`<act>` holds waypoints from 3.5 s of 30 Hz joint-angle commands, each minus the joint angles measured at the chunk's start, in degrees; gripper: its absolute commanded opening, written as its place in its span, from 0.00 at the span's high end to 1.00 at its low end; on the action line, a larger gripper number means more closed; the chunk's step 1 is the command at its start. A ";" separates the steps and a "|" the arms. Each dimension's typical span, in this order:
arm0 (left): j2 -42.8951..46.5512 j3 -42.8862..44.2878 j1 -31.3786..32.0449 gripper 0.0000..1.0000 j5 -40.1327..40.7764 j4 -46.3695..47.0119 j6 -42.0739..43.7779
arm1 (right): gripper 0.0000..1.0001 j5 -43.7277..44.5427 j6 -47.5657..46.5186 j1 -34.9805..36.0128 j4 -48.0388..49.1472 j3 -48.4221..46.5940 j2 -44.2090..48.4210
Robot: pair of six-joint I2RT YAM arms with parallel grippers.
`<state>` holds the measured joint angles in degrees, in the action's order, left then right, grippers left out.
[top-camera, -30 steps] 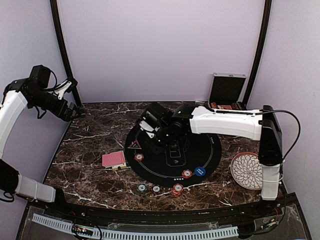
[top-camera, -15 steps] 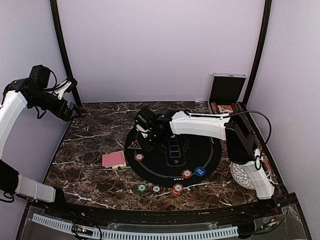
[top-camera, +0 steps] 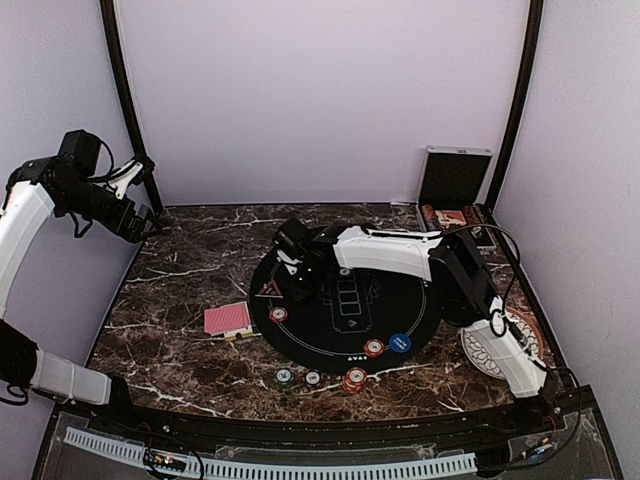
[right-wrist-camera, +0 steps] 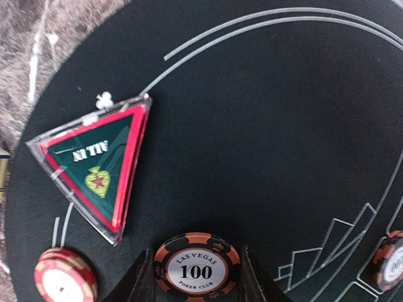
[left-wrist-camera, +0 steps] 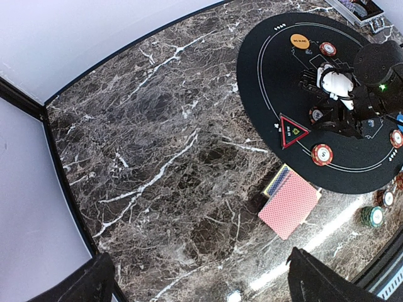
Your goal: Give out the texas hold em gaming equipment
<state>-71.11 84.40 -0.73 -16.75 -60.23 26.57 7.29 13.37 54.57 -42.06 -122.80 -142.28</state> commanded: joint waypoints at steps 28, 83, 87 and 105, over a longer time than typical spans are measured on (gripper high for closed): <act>1.91 -0.35 0.29 0.01 -0.61 -1.12 -0.20 | 0.42 -1.65 -0.65 0.55 -0.47 -0.30 9.38; 0.90 1.47 0.29 0.01 -0.73 -2.18 0.19 | 0.32 -8.91 -6.69 17.15 3.25 38.51 24.86; 1.02 1.39 0.29 0.01 -0.64 -2.09 0.16 | 0.38 -8.87 -6.53 17.15 3.51 38.59 24.99; 1.15 1.12 0.29 0.01 -0.36 -2.00 0.24 | 0.70 -8.63 -5.39 17.16 3.01 38.61 27.71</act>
<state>-70.59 84.42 -0.71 -17.02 -60.31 26.57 -1.69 7.16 71.57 -38.98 -84.36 -117.01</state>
